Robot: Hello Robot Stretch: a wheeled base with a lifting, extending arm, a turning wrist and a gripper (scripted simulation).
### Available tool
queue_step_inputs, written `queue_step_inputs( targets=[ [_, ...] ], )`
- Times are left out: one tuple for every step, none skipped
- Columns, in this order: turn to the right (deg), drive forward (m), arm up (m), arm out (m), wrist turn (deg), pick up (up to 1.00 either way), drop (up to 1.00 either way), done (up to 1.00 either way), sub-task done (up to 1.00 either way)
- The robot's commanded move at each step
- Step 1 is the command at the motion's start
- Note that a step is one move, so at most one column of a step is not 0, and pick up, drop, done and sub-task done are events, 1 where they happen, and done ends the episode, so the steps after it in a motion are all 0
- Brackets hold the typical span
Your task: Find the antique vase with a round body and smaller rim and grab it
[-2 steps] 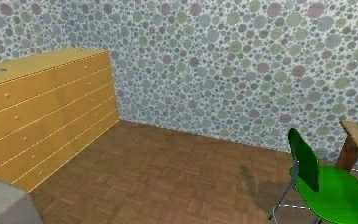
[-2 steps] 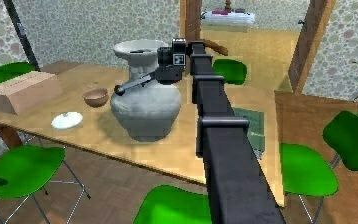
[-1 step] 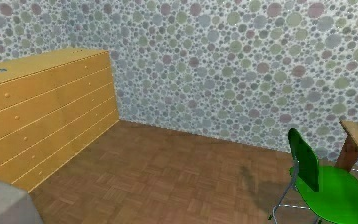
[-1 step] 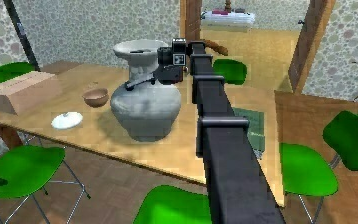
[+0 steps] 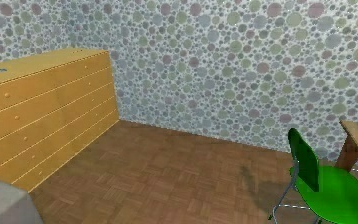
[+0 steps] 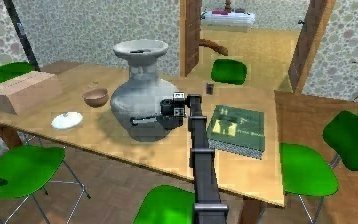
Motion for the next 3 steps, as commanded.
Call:
queue_step_inputs(
  targets=[
    [0.0, 0.0, 0.0, 0.0, 0.0, 1.0, 0.0, 0.0, 0.0],
    [0.0, 0.0, 0.1, 0.0, 0.0, 0.0, 0.0, 0.0, 0.0],
    [0.0, 0.0, 0.0, 0.0, 0.0, 0.0, 0.0, 1.0, 0.0]
  ],
)
